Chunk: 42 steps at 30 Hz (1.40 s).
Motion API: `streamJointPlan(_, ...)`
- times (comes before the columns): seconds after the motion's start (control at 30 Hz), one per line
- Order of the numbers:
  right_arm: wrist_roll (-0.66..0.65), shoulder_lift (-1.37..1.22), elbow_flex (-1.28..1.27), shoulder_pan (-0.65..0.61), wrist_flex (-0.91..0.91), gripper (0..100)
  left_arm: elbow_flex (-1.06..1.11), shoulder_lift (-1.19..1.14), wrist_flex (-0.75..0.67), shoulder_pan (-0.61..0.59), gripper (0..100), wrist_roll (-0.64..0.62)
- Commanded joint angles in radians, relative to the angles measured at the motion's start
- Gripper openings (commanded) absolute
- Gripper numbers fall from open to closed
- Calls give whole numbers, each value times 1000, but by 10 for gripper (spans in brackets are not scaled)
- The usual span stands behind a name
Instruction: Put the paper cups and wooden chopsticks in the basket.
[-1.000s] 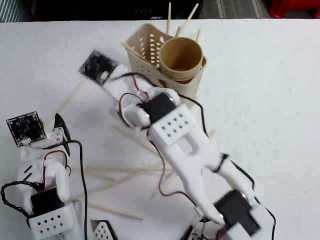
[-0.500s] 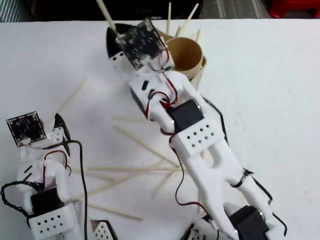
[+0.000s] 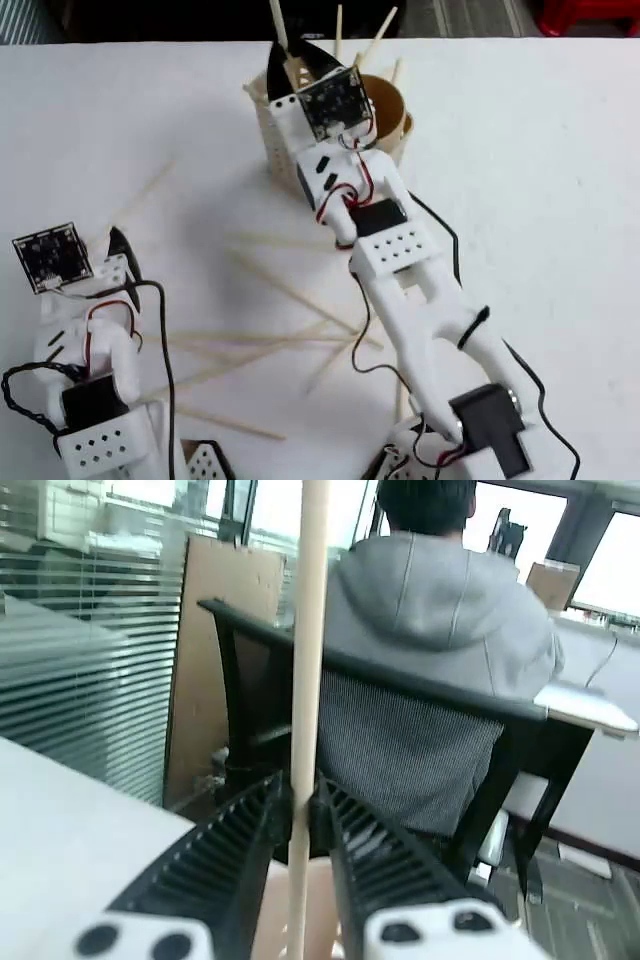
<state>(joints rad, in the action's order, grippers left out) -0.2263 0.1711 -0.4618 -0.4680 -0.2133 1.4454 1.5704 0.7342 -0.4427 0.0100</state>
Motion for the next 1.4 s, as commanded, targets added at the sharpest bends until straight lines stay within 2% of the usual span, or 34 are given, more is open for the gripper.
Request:
streamJointPlan(0.0, 15, -13, 58, 15, 5, 80, -8, 15, -28, -2, 162, -8)
streamJointPlan(0.1, 15, 13, 60, 12, 73, 154, -8, 15, -28, -2, 162, -8)
streamJointPlan(0.23, 15, 133, 68, 8, 248, 146, -8, 15, -28, -2, 162, -8)
streamJointPlan(0.5, 8, 314, 273, 5, 1003, 144, -3, 15, -49, -2, 162, -8)
streamJointPlan(0.6, -48, 317, 339, -16, 1265, 144, -3, 15, -49, -2, 162, -8)
streamJointPlan(0.8, -155, 317, 339, -87, 1595, 146, -3, 15, -49, -2, 162, -8)
streamJointPlan(0.87, -155, 315, 333, -124, 1652, 159, -2, 15, -49, -2, 162, -8)
streamJointPlan(1.07, -153, 315, 103, -243, 1656, 343, -2, 15, -49, -2, 162, -8)
streamJointPlan(1.23, -153, 315, -98, -358, 1509, 353, -2, 15, -49, -2, 162, -8)
streamJointPlan(1.37, -68, 297, -201, -447, 1371, 354, -2, 15, -49, -2, 162, -8)
